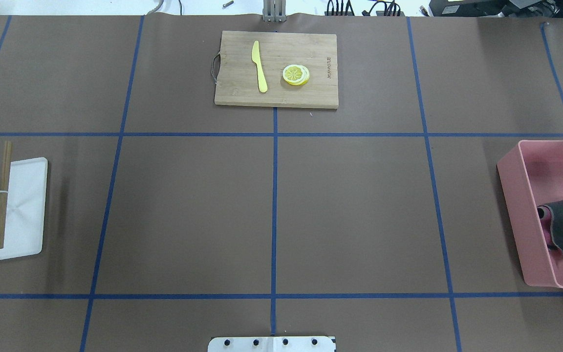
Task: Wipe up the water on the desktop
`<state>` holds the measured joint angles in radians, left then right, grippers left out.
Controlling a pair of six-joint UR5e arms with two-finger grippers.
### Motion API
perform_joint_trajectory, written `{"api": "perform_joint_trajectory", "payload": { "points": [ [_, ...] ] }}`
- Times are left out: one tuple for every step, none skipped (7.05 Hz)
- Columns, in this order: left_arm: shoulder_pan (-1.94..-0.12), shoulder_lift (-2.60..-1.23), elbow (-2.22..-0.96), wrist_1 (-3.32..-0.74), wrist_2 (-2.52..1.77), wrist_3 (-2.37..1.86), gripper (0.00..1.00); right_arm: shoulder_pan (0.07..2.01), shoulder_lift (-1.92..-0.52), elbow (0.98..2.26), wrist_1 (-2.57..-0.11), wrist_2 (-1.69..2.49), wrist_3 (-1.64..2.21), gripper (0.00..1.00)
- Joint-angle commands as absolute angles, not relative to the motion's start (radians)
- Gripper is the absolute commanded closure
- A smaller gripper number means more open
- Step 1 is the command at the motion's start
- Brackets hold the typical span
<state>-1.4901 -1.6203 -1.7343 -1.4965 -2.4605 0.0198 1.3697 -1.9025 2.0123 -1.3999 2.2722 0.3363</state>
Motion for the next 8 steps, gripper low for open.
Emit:
{"api": "perform_joint_trajectory", "payload": {
  "points": [
    [-1.52,-1.557,-1.797,-1.523,-2.496,0.074,0.02,1.371,-1.898,2.014,-1.394,2.241,0.336,0.0],
    [-1.52,-1.562,-1.793,-1.54,-2.485,0.074,0.02,1.371,-1.888,2.016,-1.391,2.231,0.337,0.0],
    [-1.519,-1.578,-1.767,-1.543,-2.484,0.075,0.02,1.371,-1.881,2.016,-1.388,2.223,0.333,0.0],
    [-1.523,-1.597,-1.785,-1.542,-2.477,0.077,0.02,1.373,-1.875,2.025,-1.388,2.176,0.306,0.0],
    [-1.532,-1.586,-1.795,-1.54,-2.392,0.074,0.02,1.371,-1.864,2.014,-1.391,2.175,0.188,0.0],
    [-1.534,-1.582,-1.795,-1.534,-2.337,0.072,0.02,1.371,-1.844,1.984,-1.39,2.171,0.148,0.0],
    [-1.532,-1.55,-1.801,-1.539,-2.344,0.08,0.02,1.371,-1.826,1.974,-1.391,2.161,0.147,0.0],
    [-1.534,-1.549,-1.813,-1.54,-2.344,0.08,0.02,1.371,-1.827,1.973,-1.393,2.163,0.143,0.0]
  ]
}}
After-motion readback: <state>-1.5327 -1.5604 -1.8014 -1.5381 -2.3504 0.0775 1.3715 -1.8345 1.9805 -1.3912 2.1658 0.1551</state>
